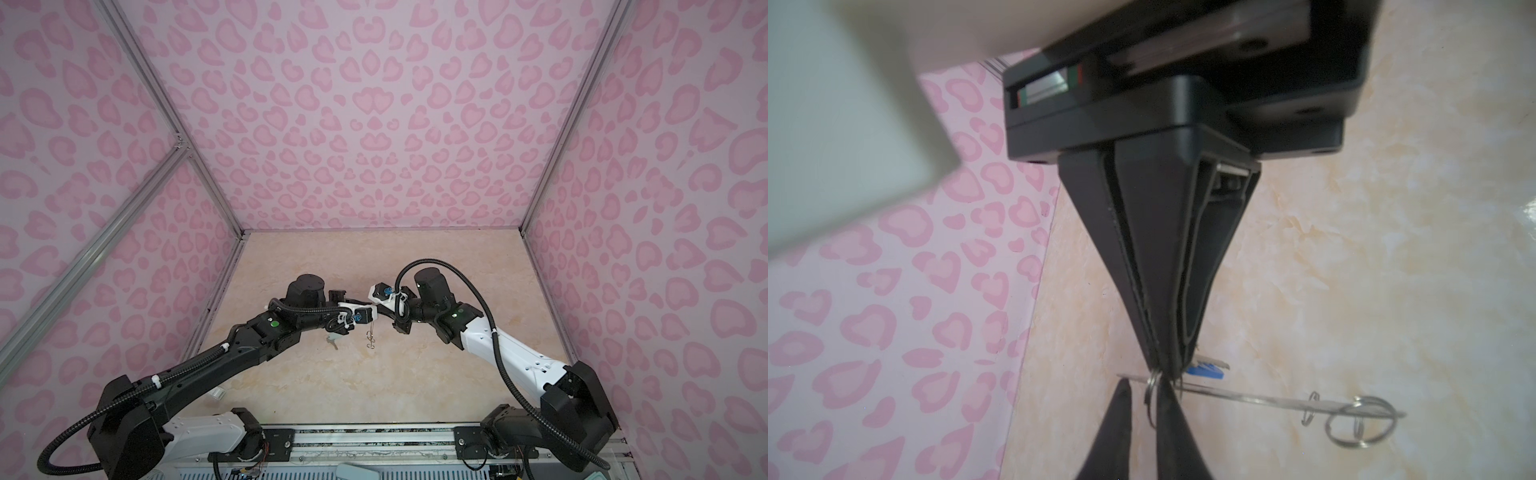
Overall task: Attach keys to a key ring
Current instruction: Insert the key into the keyring.
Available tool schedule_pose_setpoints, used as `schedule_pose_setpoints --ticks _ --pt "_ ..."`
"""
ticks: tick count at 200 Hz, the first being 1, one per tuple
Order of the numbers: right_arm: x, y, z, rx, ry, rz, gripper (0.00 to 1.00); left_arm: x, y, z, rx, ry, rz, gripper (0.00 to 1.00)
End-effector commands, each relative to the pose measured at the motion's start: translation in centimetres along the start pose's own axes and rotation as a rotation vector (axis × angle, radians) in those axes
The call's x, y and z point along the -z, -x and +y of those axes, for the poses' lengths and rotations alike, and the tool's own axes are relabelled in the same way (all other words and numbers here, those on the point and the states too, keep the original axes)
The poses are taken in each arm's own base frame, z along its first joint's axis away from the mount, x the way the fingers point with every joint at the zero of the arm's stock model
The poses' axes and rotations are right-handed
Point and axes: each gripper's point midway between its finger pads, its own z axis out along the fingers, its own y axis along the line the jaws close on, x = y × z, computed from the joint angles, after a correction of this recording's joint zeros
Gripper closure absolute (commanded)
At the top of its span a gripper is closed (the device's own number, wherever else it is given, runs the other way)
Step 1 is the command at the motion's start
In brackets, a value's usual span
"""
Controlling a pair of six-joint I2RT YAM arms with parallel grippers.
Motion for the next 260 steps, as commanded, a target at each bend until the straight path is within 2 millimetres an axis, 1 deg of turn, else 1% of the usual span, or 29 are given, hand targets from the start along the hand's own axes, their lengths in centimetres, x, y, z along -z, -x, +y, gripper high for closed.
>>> schedule_pose_setpoints --ticks 1,17,34,79,112,122,133,150,166,191,212,236,260 --pt "0.1 0.7 -0.2 0.033 -0.017 -0.031 1.00 -0.1 0.0 -0.4 0.017 -0.027 0.000 0.88" --pt "0.2 0.7 -0.1 0.040 -0.016 -0.035 1.00 -0.2 -0.1 -0.4 0.025 -0.031 0.003 0.92" --pt "0.2 0.6 -0.1 0.049 -0.015 -0.034 1.00 -0.3 -0.2 -0.5 0.031 -0.039 0.008 0.95" --pt "0.4 0.9 -0.1 0.082 -0.032 -0.046 1.00 -0.5 0.1 -0.6 0.054 -0.059 0.000 0.97" --pt "0.5 0.4 -0.4 0.063 -0.049 -0.039 1.00 -0.4 0.7 -0.6 0.097 -0.077 -0.034 0.97" --pt "0.7 0.3 -0.8 0.056 -0.064 -0.047 0.97 -0.2 1.0 -0.4 0.123 -0.083 -0.056 0.97" --pt "1.2 0.1 -1.2 0.048 -0.085 -0.064 0.90 0.2 1.2 -0.1 0.152 -0.085 -0.081 0.97" --pt "1.8 -0.1 -1.7 0.048 -0.120 -0.079 0.85 0.7 1.5 0.3 0.189 -0.092 -0.112 0.97" --pt "2.3 -0.4 -2.0 0.058 -0.151 -0.086 0.79 1.3 1.9 0.7 0.230 -0.097 -0.151 0.97" --pt "2.4 -0.6 -2.0 0.071 -0.163 -0.082 0.76 2.0 2.4 1.3 0.277 -0.104 -0.201 0.97" --pt "2.5 -0.1 -2.1 0.084 -0.172 -0.099 0.73 2.4 2.8 1.4 0.298 -0.113 -0.232 0.97" --pt "2.7 0.5 -2.4 0.116 -0.207 -0.114 0.73 2.7 3.0 1.8 0.319 -0.114 -0.254 0.97" --pt "2.9 1.4 -2.0 0.187 -0.220 -0.126 0.78 2.9 3.2 2.3 0.348 -0.109 -0.271 0.97"
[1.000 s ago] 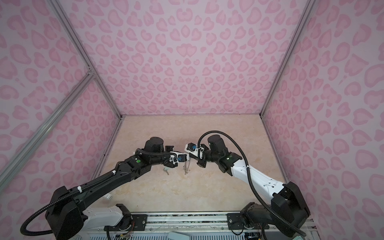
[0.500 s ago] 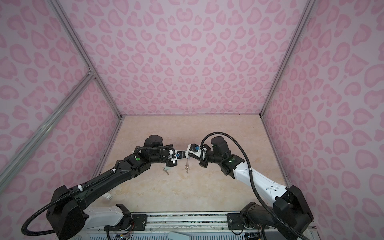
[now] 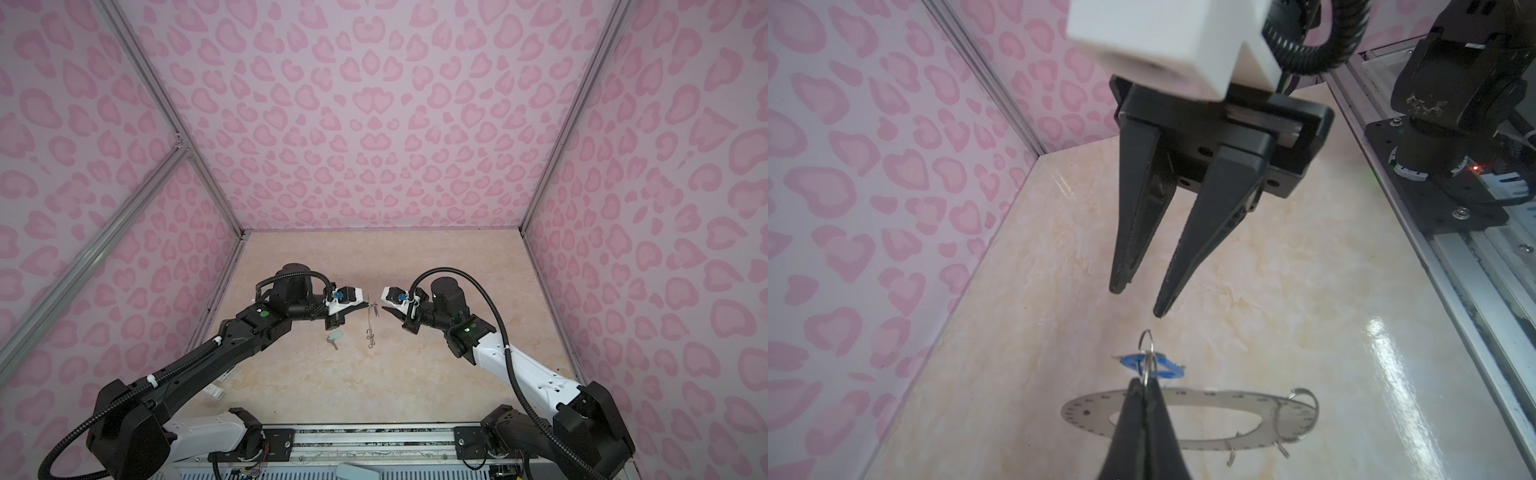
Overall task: Attach keys to a key ring
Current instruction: Insert the key into the keyring.
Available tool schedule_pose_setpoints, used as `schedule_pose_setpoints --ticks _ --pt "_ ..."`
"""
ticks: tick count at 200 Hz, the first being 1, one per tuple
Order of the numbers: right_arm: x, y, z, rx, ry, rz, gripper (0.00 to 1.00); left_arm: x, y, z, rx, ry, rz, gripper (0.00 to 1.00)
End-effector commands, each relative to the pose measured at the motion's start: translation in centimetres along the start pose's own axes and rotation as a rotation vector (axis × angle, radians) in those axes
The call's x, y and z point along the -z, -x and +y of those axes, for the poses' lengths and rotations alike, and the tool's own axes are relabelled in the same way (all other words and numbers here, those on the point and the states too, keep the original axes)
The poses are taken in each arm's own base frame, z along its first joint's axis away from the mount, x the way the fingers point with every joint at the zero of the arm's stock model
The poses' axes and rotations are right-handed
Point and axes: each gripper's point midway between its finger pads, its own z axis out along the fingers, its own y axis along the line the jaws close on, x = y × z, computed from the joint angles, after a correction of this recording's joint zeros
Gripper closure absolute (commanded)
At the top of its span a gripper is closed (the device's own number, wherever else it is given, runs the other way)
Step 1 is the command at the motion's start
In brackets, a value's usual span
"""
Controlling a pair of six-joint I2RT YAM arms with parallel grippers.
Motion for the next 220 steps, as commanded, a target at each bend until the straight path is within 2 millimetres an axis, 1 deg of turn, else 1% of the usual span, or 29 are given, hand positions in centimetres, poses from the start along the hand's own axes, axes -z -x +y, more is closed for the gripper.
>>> schedule_pose_setpoints --ticks 1,30,65,78,90,109,144,220 --pt "0.1 1.4 -0.4 0.090 -0.043 -0.037 0.78 0.5 2.3 0.7 0.000 0.005 -0.088 0.97" --pt "0.6 1.7 0.3 0.180 -0.062 -0.045 0.80 0.4 2.5 1.2 0.036 0.017 -0.096 0.97" --pt "0.7 1.5 0.2 0.222 -0.074 -0.008 0.81 0.3 2.5 1.2 0.052 0.013 -0.108 0.97" --pt "0.8 1.9 0.0 0.241 -0.099 -0.016 0.80 0.2 2.4 1.2 0.057 0.012 -0.107 0.97" --pt "0.8 2.2 -0.1 0.262 -0.119 -0.017 0.78 0.2 2.5 1.1 0.056 0.007 -0.109 0.97" --pt "0.5 1.8 0.0 0.288 -0.123 0.007 0.77 0.2 2.3 1.1 0.054 0.008 -0.104 0.97" --pt "0.0 2.0 0.0 0.320 -0.135 0.012 0.78 0.1 2.0 1.3 0.053 0.017 -0.088 0.97" --pt "0.0 1.7 -1.3 0.345 -0.225 0.044 0.79 -0.1 1.7 1.3 0.047 0.008 -0.075 0.97"
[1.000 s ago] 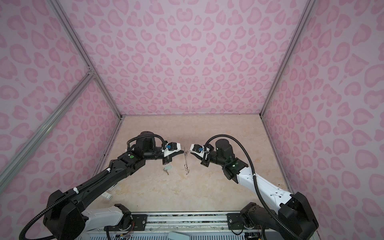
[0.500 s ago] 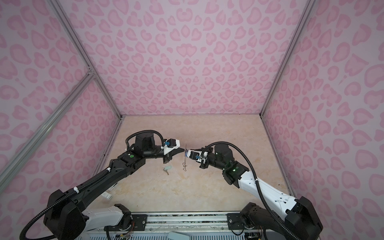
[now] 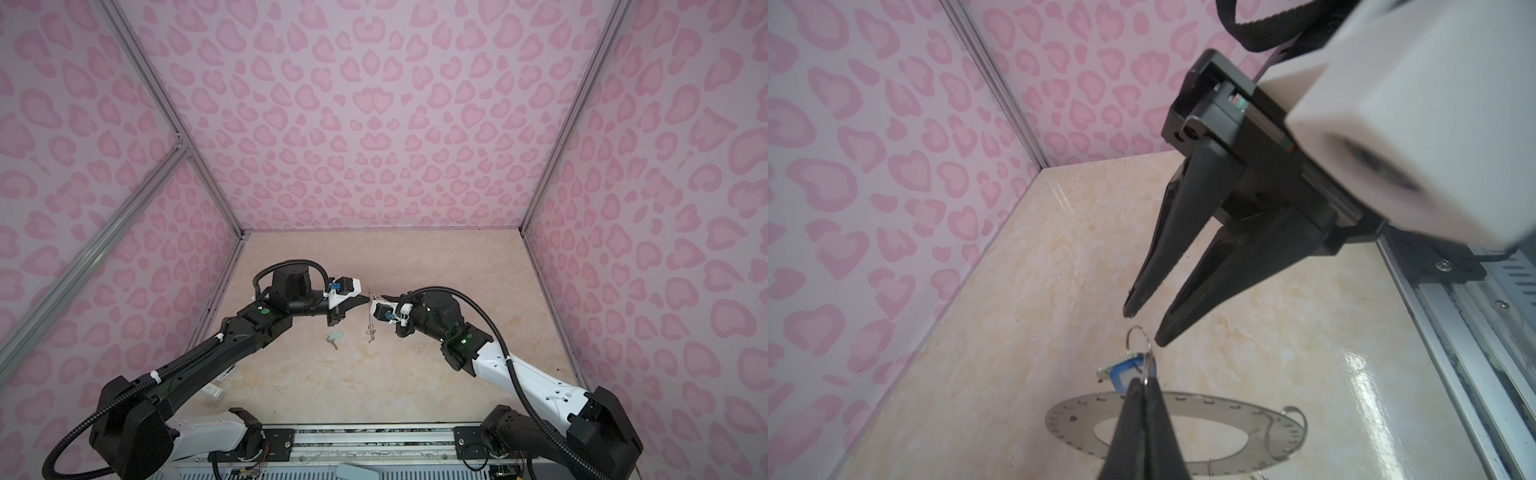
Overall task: Attach keys to a key ring
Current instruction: Insert the key into the keyring.
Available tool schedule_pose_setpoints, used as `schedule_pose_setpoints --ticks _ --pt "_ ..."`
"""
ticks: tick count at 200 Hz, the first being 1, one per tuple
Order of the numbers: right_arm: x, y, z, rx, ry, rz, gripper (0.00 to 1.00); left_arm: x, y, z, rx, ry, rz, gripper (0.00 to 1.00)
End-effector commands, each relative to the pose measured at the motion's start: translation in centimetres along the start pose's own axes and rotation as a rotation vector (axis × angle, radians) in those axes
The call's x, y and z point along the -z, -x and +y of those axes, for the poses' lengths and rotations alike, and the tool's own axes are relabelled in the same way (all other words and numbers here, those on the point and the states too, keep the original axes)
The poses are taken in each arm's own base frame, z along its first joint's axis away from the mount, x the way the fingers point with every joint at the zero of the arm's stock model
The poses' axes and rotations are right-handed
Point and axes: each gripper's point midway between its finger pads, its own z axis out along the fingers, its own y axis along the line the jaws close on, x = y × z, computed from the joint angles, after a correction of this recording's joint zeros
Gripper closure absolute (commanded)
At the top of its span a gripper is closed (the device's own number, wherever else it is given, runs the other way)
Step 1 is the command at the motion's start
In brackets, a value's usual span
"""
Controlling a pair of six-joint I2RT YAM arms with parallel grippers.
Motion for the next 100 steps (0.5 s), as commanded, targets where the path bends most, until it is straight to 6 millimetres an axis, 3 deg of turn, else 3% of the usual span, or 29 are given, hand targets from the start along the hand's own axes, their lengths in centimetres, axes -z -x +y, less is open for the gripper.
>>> schedule_pose_setpoints --ticks 1,51,100 --pt "-0.2 -0.1 -0.8 0.010 -0.045 0.008 0.79 0.0 0.7 0.4 -0.026 0.004 -0.021 0.97" --pt "-0.2 0.4 -1.3 0.054 -0.087 -0.015 0.81 -0.1 0.5 0.7 -0.027 0.017 -0.006 0.97" --pt "-0.4 0.9 -0.6 0.087 -0.055 -0.031 0.82 -0.2 0.6 0.9 -0.029 0.021 -0.003 0.97"
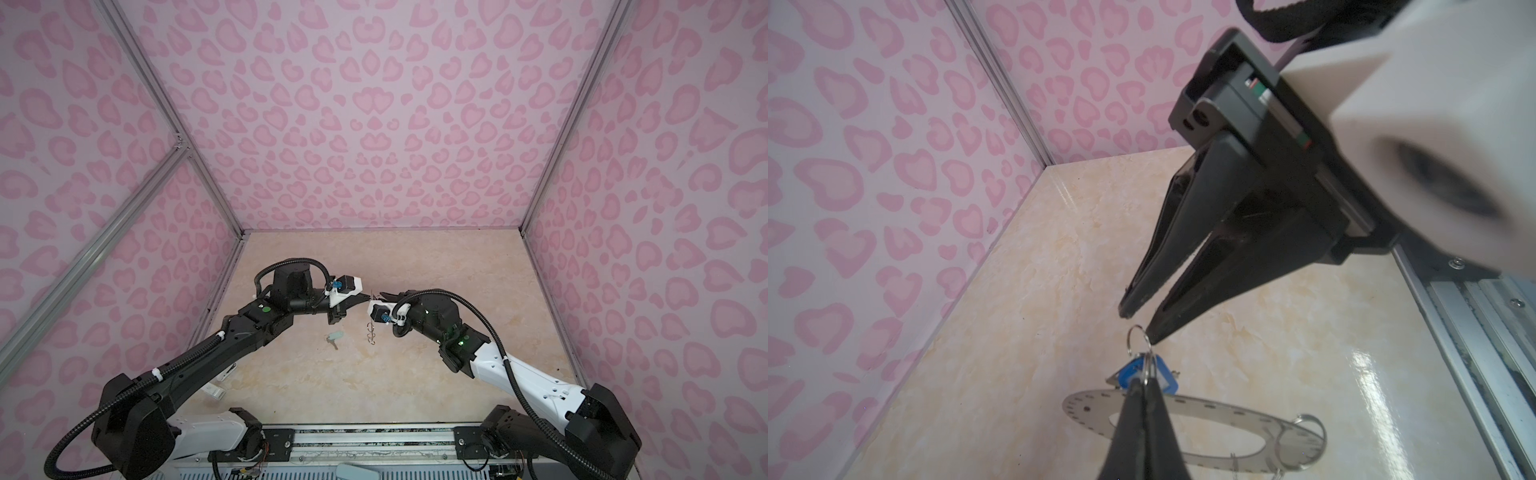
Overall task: Attach keys to a key ring
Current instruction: Insert the key into the keyring.
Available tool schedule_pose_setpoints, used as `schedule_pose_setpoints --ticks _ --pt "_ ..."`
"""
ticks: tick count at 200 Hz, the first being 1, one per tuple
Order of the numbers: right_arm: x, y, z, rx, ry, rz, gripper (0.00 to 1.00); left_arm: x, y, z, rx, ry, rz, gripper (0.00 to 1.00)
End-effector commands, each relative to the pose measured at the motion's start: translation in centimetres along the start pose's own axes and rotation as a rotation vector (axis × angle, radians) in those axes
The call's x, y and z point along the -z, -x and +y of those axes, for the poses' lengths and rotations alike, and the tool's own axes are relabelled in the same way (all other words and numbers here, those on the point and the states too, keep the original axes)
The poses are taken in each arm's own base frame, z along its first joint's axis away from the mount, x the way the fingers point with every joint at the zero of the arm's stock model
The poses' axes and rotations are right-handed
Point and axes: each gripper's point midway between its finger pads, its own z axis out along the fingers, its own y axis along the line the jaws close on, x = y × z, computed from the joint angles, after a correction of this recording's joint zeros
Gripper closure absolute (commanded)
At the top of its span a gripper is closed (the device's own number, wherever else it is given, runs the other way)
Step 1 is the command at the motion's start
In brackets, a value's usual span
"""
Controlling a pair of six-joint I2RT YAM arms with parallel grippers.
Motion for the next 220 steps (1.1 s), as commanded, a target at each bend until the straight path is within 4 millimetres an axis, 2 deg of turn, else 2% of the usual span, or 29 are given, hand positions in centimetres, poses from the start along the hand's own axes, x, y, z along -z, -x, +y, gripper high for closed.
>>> schedule_pose_setpoints --ticks 1,33,62,101,156,220 --pt "-0.1 0.4 -0.1 0.024 -0.005 -0.021 0.82 0.0 0.6 0.4 -0.020 0.009 -0.014 0.97" --pt "-0.3 0.2 0.2 0.034 0.013 -0.007 0.81 0.0 0.5 0.3 -0.021 0.006 -0.013 0.97" --pt "-0.3 0.1 0.2 0.051 0.015 -0.002 0.84 0.1 0.6 0.2 -0.018 0.001 -0.013 0.97" --pt "-0.4 0.3 -0.3 0.077 0.013 0.008 0.81 0.1 0.5 0.0 -0.014 -0.011 -0.010 0.97" --pt "-0.6 -0.2 1.0 0.113 0.085 0.033 0.80 0.2 0.6 0.0 -0.026 -0.006 -0.020 0.97" --pt "-0.7 -0.5 1.1 0.127 0.087 0.043 0.85 0.0 0.5 0.0 -0.020 -0.010 -0.015 0.97"
